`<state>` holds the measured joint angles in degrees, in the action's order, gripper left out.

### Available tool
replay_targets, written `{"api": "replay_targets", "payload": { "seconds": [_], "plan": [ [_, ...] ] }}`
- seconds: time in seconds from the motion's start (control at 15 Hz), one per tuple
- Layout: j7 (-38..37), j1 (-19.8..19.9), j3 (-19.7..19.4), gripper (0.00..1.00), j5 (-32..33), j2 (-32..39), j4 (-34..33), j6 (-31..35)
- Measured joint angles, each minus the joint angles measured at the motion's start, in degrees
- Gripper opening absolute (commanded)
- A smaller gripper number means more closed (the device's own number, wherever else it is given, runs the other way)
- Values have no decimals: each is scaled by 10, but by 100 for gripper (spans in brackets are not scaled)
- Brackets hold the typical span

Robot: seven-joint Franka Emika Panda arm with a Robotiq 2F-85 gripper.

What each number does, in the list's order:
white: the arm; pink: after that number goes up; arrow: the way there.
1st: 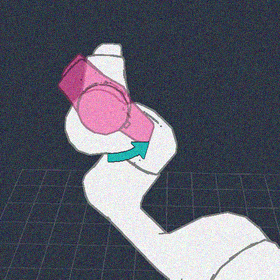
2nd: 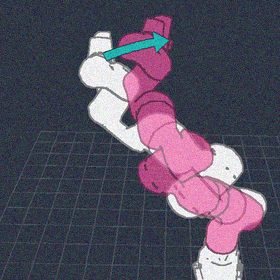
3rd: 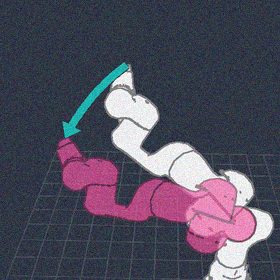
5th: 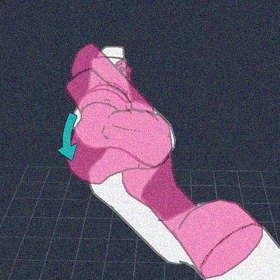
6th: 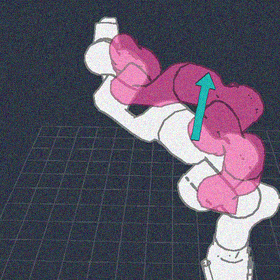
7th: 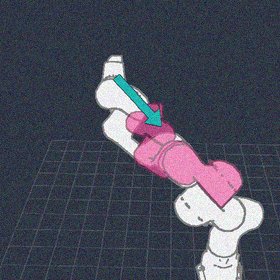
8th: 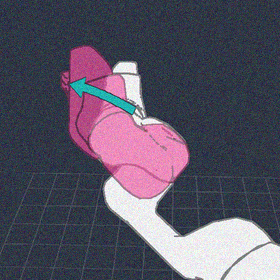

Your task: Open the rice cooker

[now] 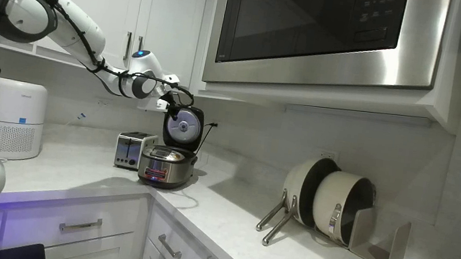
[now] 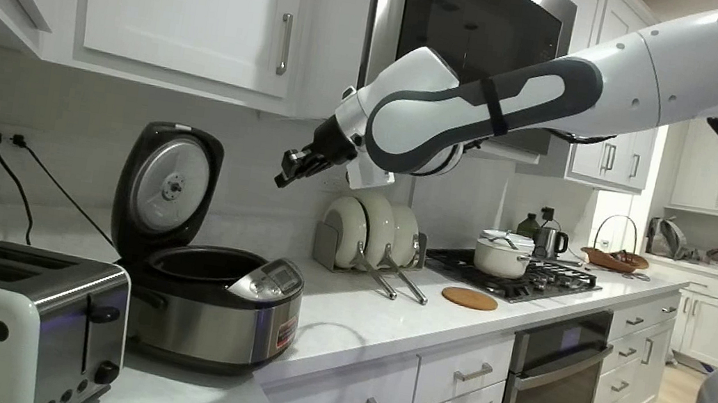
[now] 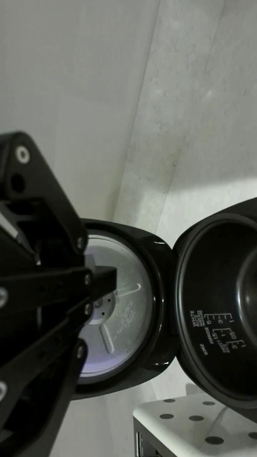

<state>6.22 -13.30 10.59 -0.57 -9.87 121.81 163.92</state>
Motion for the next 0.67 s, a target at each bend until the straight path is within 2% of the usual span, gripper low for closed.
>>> {"api": "replay_targets", "payload": {
  "seconds": [0.27, 0.67],
  "plan": [
    [-10, 14, 1, 0, 34, -40, 0, -78],
    [-12, 19, 1, 0, 48, -79, -3, -198]
  ]
}}
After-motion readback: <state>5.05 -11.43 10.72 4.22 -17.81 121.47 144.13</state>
